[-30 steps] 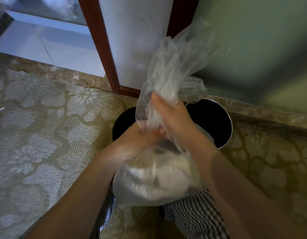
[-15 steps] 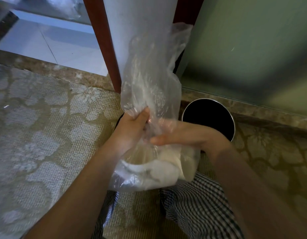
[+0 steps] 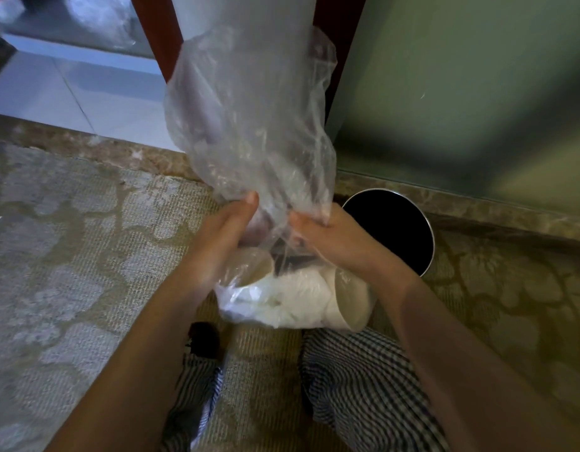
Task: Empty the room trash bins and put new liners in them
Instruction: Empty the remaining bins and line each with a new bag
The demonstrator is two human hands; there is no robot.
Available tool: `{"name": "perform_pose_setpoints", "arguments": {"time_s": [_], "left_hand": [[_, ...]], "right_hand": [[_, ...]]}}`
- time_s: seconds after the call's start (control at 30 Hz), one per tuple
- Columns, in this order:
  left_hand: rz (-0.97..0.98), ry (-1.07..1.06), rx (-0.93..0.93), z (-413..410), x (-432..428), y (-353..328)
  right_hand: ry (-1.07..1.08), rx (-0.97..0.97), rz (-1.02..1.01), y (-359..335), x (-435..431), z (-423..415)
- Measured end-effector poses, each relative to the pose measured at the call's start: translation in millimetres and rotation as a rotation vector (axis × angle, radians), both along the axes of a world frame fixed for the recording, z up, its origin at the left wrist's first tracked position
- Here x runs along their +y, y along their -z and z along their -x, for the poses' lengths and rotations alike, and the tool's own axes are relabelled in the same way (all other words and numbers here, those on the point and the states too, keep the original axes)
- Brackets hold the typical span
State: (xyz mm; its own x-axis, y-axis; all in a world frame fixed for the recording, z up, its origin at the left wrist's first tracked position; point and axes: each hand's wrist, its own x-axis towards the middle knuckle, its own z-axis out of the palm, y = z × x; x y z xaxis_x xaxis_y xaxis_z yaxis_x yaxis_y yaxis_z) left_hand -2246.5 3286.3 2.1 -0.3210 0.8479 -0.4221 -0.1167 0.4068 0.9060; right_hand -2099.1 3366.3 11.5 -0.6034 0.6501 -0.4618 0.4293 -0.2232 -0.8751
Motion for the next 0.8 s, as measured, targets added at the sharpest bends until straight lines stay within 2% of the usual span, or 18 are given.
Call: {"name": "perform_pose_setpoints", "arguments": {"time_s": [0.13, 0.27, 0.37, 0.53, 0.6, 0.67, 0.73, 0.8], "left_hand": [[0.090, 0.248, 0.152, -6.7, -4.4, -6.2], [-0.001, 0.414, 0.042, -22.2, -6.6, -0.2], [-0.020, 0.350, -0.065, -33.1, -5.8, 4.3], [0.015, 0.090, 0.082, -44.7, 2.4, 7.9], [0.038, -0.005, 0.047, -49.0, 6.0, 10.9], [0.077, -0.051, -0.072, -48.6, 11.9, 11.8], [0.071, -0.048, -0.206, -51.3, 9.5, 8.7], [0.052, -0.069, -0.374, -50.8, 6.7, 4.2]], "right_hand": [[0.171, 0.047, -0.065, -1.2, 4.1, -1.7], [0.259, 0.077, -0.112, 1.2, 0.1, 4.0], [0.237, 0.094, -0.078, 1.3, -4.2, 9.8], [0.247, 0.098, 0.081, 7.1, -18.9, 26.8], [0.237, 0.051, 0.006, 10.3, -24.0, 33.9], [0.238, 0.028, -0.114, 14.8, -26.8, 36.0], [0.206, -0.016, -0.302, 17.3, -27.7, 33.4], [0.091, -0.176, -0.537, 16.5, -25.4, 27.3]]}}
